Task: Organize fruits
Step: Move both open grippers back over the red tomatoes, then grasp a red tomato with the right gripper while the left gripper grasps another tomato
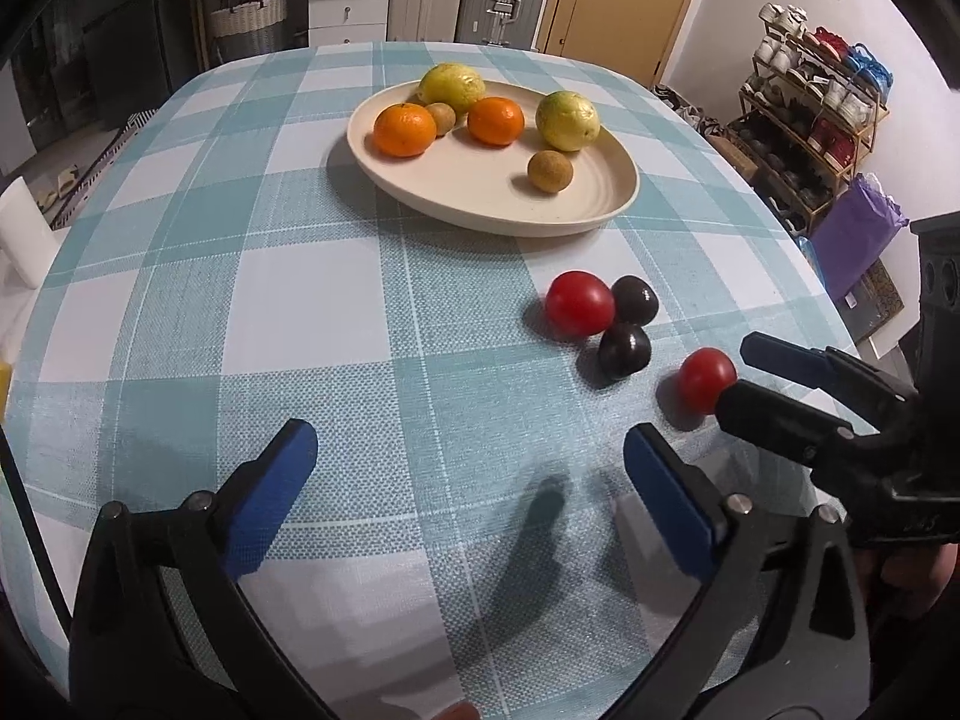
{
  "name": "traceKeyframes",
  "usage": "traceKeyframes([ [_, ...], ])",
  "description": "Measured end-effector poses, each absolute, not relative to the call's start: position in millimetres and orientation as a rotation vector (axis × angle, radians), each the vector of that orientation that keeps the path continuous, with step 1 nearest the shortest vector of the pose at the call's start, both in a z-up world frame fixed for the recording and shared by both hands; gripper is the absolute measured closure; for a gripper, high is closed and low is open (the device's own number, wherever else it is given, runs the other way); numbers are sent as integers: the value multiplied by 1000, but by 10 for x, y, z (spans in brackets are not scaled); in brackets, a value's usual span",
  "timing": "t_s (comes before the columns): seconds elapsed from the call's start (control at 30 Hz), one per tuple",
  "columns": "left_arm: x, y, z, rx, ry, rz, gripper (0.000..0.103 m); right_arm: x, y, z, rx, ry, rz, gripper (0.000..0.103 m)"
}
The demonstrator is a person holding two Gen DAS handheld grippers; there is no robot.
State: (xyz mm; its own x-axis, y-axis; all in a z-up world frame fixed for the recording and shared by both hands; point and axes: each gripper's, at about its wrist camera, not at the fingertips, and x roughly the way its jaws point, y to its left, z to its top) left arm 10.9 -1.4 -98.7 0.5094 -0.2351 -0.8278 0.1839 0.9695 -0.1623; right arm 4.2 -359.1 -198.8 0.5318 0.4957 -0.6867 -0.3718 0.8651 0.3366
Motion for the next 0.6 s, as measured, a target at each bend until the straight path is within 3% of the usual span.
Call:
traceKeyframes([
  [0.2,112,67,-1014,-90,1005,-258,1,60,-3548,-2034,156,889,530,28],
  [0.27,115,102,-1022,-100,1009,-252,1,56,-3535,-2033,155,890,533,38],
  [0.4,137,162,-1034,-137,1021,-260,1,75,-3511,-2047,154,906,548,41],
  [0.53,182,214,-1044,-195,1035,-291,1,91,-3509,-2088,158,924,542,66],
  [0.6,203,223,-1053,-202,1038,-285,1,101,-3532,-2098,169,925,532,72],
])
